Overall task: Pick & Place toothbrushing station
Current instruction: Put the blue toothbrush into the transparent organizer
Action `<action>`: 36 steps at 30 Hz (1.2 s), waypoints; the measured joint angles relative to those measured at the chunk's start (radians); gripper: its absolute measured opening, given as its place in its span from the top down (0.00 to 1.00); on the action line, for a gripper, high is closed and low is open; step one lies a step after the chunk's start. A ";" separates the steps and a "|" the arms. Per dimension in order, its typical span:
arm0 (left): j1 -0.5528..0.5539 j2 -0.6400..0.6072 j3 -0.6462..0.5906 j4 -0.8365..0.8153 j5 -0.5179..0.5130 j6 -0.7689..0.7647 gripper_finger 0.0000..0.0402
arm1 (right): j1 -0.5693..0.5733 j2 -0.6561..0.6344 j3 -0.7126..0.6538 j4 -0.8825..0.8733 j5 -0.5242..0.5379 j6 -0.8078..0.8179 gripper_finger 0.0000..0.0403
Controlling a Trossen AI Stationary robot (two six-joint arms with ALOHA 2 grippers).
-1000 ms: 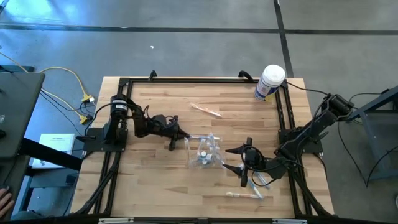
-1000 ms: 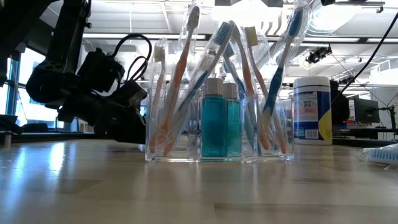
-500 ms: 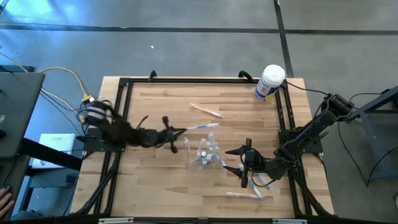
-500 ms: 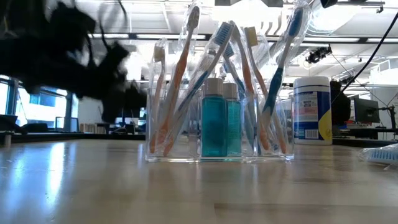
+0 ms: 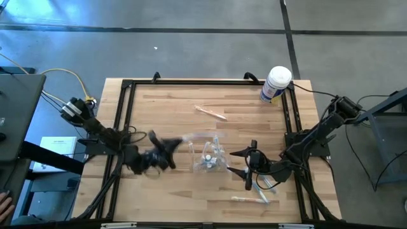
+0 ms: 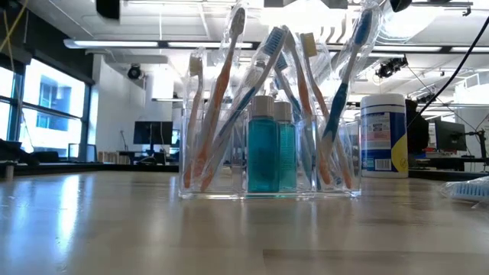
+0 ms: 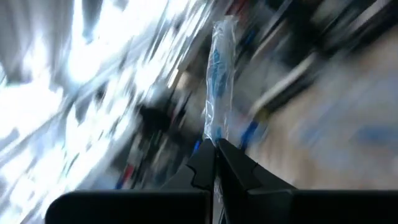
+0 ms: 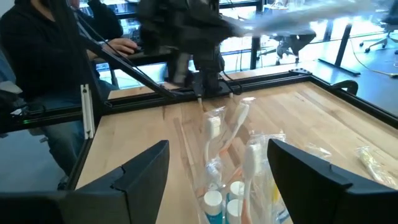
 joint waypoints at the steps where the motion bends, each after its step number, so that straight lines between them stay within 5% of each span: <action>1: -0.008 0.018 0.029 -0.039 0.066 -0.002 0.99 | 0.000 0.000 0.000 0.001 0.000 0.000 0.35; 3: -0.023 0.072 0.085 -0.112 0.172 0.034 0.99 | 0.001 0.000 0.000 0.002 0.000 0.000 0.35; 10: -0.087 0.327 0.314 -0.043 0.285 0.537 0.99 | 0.016 0.000 0.000 0.004 -0.009 0.060 0.35; 14: -0.123 0.420 0.431 -0.051 0.347 0.616 1.00 | 0.053 0.000 0.000 0.030 -0.092 0.060 0.35; 24: -0.216 0.442 0.487 -0.270 0.374 0.584 1.00 | 0.151 -0.051 0.000 0.092 -0.261 0.176 0.35; 27: -0.193 0.445 0.520 -0.351 0.364 0.560 1.00 | 0.126 -0.044 0.000 0.125 -0.396 0.215 0.35; 36: -0.126 0.449 0.568 -0.465 0.354 0.501 1.00 | 0.010 0.079 0.001 0.132 -0.566 0.262 0.35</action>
